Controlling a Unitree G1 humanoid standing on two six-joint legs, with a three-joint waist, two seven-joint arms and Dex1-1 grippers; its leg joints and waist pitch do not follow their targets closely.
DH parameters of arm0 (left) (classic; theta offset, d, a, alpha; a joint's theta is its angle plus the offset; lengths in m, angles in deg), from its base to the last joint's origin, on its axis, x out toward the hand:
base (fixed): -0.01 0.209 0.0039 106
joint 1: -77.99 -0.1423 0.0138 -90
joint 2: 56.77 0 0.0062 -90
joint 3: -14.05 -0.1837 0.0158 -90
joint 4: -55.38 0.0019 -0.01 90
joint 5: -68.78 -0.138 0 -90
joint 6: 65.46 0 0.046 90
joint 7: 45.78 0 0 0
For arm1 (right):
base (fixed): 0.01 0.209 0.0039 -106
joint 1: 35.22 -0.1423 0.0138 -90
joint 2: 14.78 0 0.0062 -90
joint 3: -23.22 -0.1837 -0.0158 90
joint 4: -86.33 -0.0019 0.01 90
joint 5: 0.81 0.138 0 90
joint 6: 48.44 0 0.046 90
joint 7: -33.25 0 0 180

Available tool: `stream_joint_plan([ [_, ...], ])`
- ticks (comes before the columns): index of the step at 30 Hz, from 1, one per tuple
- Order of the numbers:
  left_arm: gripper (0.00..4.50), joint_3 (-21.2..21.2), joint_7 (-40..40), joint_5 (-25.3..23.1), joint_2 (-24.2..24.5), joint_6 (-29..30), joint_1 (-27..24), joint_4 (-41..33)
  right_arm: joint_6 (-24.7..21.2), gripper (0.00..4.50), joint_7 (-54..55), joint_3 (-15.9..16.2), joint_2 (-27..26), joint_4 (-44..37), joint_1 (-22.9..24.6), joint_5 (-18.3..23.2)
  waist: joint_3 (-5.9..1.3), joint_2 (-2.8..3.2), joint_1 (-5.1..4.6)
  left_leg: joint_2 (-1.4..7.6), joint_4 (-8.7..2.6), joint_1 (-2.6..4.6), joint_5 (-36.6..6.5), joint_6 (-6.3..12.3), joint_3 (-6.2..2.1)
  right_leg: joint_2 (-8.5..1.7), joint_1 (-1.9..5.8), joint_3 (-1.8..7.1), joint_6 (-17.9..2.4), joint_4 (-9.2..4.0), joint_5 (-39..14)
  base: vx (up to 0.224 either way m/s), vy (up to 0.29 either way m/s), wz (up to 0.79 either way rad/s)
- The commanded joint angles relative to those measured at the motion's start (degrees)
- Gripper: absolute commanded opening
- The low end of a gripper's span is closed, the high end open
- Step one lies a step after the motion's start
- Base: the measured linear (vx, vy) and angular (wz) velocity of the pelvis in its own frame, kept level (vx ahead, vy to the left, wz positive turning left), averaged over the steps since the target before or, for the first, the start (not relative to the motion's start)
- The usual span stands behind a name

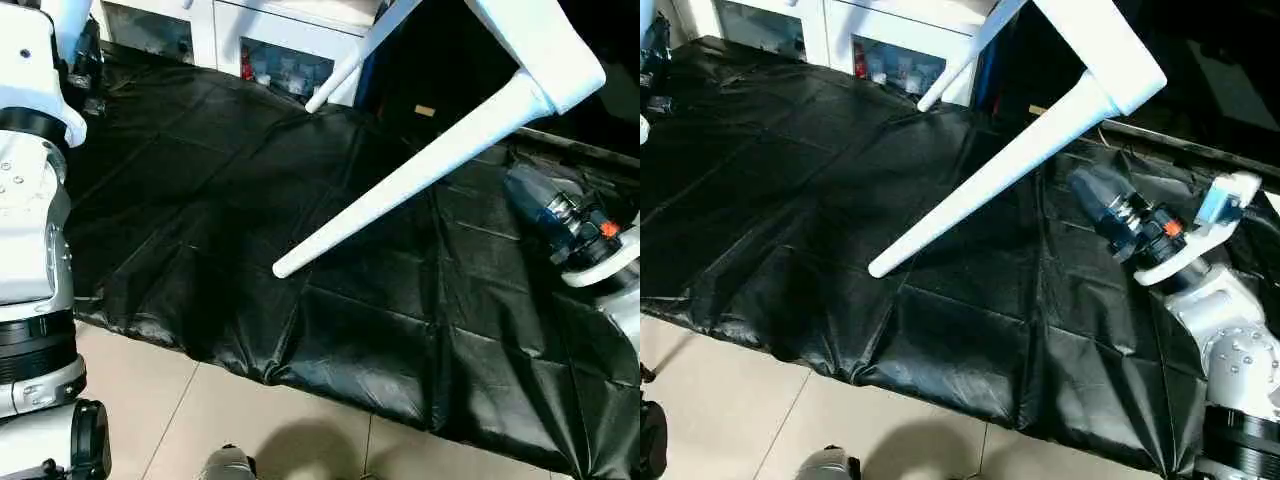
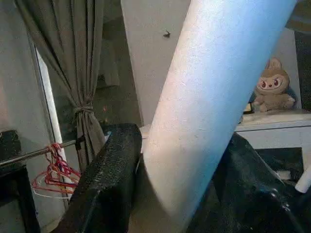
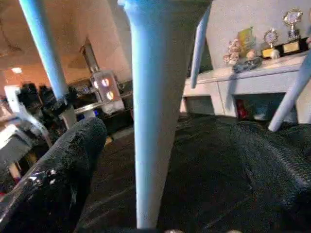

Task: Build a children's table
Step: Flip table

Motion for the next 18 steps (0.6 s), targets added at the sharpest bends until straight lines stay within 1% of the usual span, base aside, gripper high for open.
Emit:
stream_joint_plan([
  [1,2.05,0.27,0.00,2.79,-0.58,-0.44,0.75,-1.30,1.27,4.50,1.17,2.84,-1.13,-0.90,-0.55,-2.92,-4.66,0.94,0.07,3.69,-4.64,1.91,-15.21,-2.80,-2.19,-6.02,1.94,2.87,-6.74,-5.48,-17.71,0.000,0.000,0.00],
  [2,2.04,0.28,-0.02,2.78,-0.61,-0.44,0.72,-1.33,1.33,4.50,1.41,3.31,-1.50,-0.72,-0.84,-3.10,-4.71,0.95,-0.03,3.66,-4.62,1.93,-15.17,-2.77,-2.20,-6.07,1.99,2.89,-7.09,-5.40,-17.09,0.000,0.000,0.00],
  [6,2.04,0.12,-0.01,2.75,-0.84,-0.59,0.67,-1.20,1.79,4.50,1.19,7.47,-3.98,0.58,-2.65,-4.91,-4.78,1.20,-0.01,3.76,-4.66,1.97,-14.22,-2.83,-2.20,-5.99,2.04,2.94,-7.93,-5.00,-14.43,0.000,0.000,0.00],
  [7,2.04,0.11,-0.01,2.74,-0.86,-0.59,0.67,-1.21,1.96,4.50,1.17,7.79,-4.22,0.89,-2.84,-5.23,-4.75,1.23,0.08,3.78,-4.68,2.07,-14.41,-3.02,-2.14,-5.96,1.99,2.96,-7.92,-5.02,-14.28,0.000,0.000,0.00],
  [9,2.04,-0.01,-0.04,2.75,-0.96,-0.60,0.67,-1.23,3.60,4.50,2.09,10.25,-6.47,4.73,-5.08,-8.31,-4.79,1.31,-0.01,3.76,-4.76,1.96,-14.99,-3.57,-2.20,-6.09,1.91,2.93,-8.27,-4.86,-14.41,0.000,0.000,0.00],
  [10,2.03,-0.02,-0.05,2.75,-0.96,-0.60,0.67,-1.24,3.89,4.50,2.34,10.56,-6.83,5.41,-5.47,-8.79,-4.71,1.31,-0.10,3.71,-4.79,2.13,-16.00,-4.00,-2.15,-6.11,1.83,2.92,-8.26,-5.16,-15.63,0.000,0.000,0.00],
  [13,2.03,-0.05,-0.04,2.68,-0.97,-0.54,0.66,-1.30,4.25,4.50,4.41,10.75,-8.77,8.35,-7.46,-9.49,-4.71,1.28,-0.07,3.76,-4.87,2.20,-16.71,-4.34,-2.26,-6.14,1.86,2.97,-8.20,-5.09,-16.26,0.000,0.000,0.00],
  [15,2.02,0.10,-0.06,2.65,-0.90,-0.41,0.32,-1.66,4.30,4.23,4.53,11.09,-9.76,9.30,-8.29,-9.43,-4.80,1.36,0.06,3.85,-4.95,2.18,-15.94,-4.50,-2.24,-6.08,1.95,3.01,-8.06,-4.86,-14.40,0.000,0.000,0.00],
  [16,2.02,0.13,-0.07,2.64,-0.89,-0.39,0.25,-1.71,4.30,4.23,4.49,11.13,-9.85,9.38,-8.36,-9.36,-4.83,1.41,0.04,3.85,-4.97,2.15,-15.71,-4.52,-2.25,-6.07,1.98,3.01,-8.15,-4.75,-13.75,0.000,0.000,0.00],
  [17,2.02,0.15,-0.07,2.63,-0.88,-0.37,0.20,-1.75,4.29,4.13,4.47,11.17,-9.93,9.45,-8.42,-9.30,-4.85,1.41,0.09,3.82,-4.95,2.18,-15.43,-4.50,-2.16,-6.01,1.98,3.02,-8.18,-4.73,-12.85,0.000,0.000,0.00],
  [18,2.02,0.17,-0.03,2.61,-0.89,-0.28,0.06,-1.92,4.24,4.13,4.25,11.18,-10.11,9.70,-8.64,-9.07,-4.85,0.96,0.12,3.81,-4.97,2.09,-15.02,-4.29,-2.09,-6.04,2.11,3.04,-8.08,-4.72,-12.54,0.000,0.000,0.00],
])
